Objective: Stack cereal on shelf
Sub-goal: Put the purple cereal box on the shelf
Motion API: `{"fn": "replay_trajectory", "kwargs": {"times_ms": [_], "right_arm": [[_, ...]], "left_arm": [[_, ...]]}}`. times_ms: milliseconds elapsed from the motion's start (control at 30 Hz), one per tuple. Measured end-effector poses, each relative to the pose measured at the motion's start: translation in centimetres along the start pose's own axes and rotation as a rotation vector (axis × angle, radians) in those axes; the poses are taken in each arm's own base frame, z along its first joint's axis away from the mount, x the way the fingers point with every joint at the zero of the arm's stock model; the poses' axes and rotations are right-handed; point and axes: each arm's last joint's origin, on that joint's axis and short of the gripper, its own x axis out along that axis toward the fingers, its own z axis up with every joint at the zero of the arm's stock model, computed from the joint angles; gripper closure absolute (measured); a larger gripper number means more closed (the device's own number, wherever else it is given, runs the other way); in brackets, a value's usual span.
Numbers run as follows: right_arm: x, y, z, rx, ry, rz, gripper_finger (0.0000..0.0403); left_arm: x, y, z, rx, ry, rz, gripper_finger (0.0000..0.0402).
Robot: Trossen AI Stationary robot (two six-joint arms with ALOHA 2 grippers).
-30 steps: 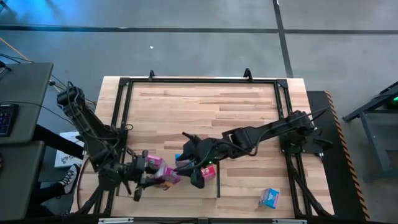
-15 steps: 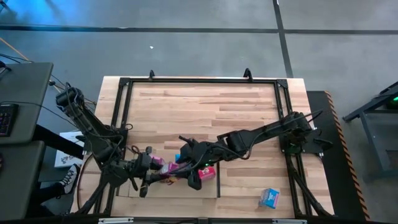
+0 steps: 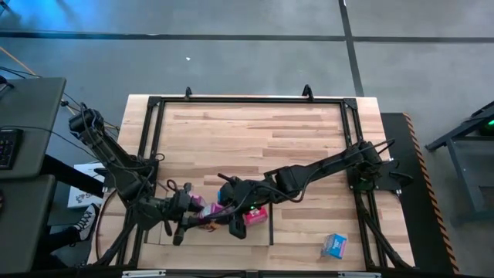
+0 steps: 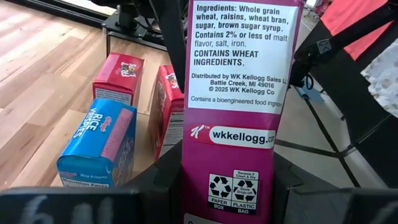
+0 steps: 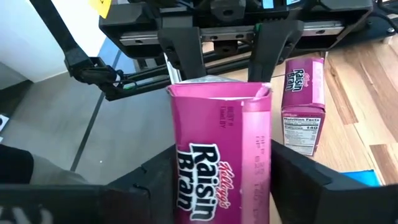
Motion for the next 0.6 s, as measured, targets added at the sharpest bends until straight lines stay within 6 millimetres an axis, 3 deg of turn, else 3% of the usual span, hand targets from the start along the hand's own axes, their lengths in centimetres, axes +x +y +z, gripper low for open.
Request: {"fn": "replay_trajectory", "kwargs": {"times_ms": [300,433,600], "right_arm": [[0.00,-0.03,-0.01,0.001,0.001,-0.003,0.0291],[0.00,-0.12,-0.11,0.000,0.015,-0.004,0.0301],[-0.51,-0.41,-0.02,-0.025,0.044,-0.006,0.0301]], "left_arm": [[0.00,0.00,-0.01,0.000,0.001,-0.001,0.0284],[-0.03,-0.02,0.03,-0.004,0.003,-0.009,0.0273],[-0.27,-0.15,0.97,-0.032,0.008,-0.053,0.0228]]}}
